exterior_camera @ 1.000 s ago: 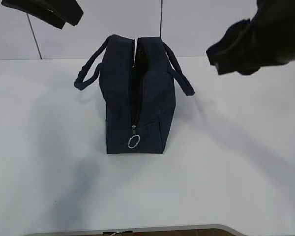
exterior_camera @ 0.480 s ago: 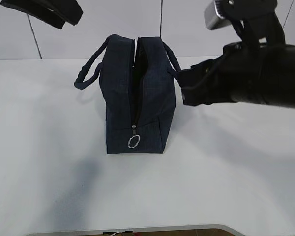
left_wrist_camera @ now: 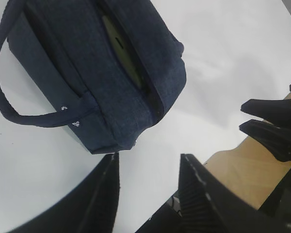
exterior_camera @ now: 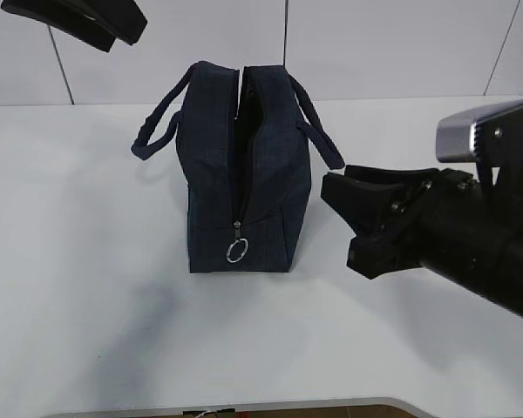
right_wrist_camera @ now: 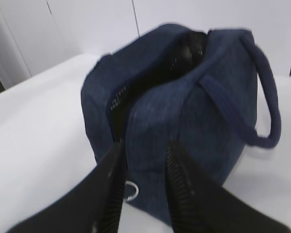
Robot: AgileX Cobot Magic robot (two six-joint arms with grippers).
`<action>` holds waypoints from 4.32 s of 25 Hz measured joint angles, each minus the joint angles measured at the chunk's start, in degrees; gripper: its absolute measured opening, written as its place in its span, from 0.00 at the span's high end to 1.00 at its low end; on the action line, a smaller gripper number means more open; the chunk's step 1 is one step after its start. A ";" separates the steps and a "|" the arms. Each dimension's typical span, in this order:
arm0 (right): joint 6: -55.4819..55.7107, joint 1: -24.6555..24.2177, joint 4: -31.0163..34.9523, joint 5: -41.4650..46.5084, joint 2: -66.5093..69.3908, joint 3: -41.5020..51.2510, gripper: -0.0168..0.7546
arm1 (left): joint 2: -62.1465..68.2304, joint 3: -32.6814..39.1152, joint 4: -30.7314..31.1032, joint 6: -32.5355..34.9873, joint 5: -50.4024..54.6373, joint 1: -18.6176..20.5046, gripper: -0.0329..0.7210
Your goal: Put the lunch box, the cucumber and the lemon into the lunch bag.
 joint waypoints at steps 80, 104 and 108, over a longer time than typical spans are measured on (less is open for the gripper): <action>9.09 0.00 -20.01 -13.26 38.09 -17.61 0.41 | 0.00 0.00 0.00 -2.87 0.09 0.00 0.58; 9.09 0.00 -17.08 -11.70 38.09 -17.61 0.82 | 0.00 0.00 -0.11 -2.97 0.09 0.00 0.58; 9.34 0.00 -17.08 -11.40 38.09 -17.61 0.90 | 0.00 0.00 -0.11 -2.97 0.09 0.00 0.59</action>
